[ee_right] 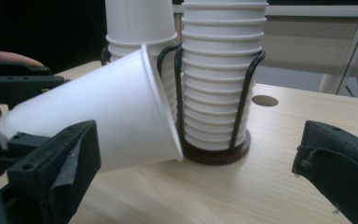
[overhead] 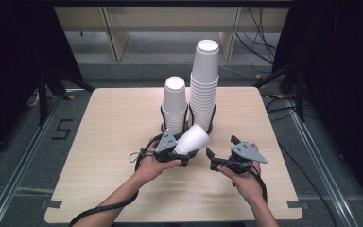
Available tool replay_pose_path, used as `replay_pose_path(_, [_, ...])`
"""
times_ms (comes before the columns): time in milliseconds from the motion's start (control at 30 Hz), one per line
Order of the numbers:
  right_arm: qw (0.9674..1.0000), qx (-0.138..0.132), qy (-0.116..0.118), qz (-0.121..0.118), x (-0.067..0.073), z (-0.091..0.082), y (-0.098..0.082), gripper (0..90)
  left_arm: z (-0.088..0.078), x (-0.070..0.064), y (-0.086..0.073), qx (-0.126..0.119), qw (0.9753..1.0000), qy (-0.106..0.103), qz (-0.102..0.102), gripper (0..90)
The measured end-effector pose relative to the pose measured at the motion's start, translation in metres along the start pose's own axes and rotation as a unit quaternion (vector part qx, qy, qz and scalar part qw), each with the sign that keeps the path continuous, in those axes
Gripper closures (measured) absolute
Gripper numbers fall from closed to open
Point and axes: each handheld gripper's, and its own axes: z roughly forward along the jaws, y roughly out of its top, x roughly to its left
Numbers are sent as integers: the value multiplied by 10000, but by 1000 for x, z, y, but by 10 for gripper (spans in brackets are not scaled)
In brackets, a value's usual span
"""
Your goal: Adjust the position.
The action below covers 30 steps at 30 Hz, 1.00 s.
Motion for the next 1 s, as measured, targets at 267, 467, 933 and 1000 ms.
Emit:
replay_pose_path(267, [9953, -105, 188, 948, -1, 4, 3, 5, 4, -1, 1, -60, 10000, -9, 17, 192])
replay_pose_path(467, [9913, -112, 222, 1295, -1, 7, 1, 4, 5, -2, 3, -38, 10000, 4, 38, 191])
replay_pose_path(933, [9845, -194, 257, 1725, -2, 10, 1, 4, 6, -4, 4, -61, 10000, -9, 33, 190])
replay_pose_path(1000, [9814, -203, 332, 1880, -2, 11, 1, 4, 7, -4, 4, -74, 10000, -10, 54, 190])
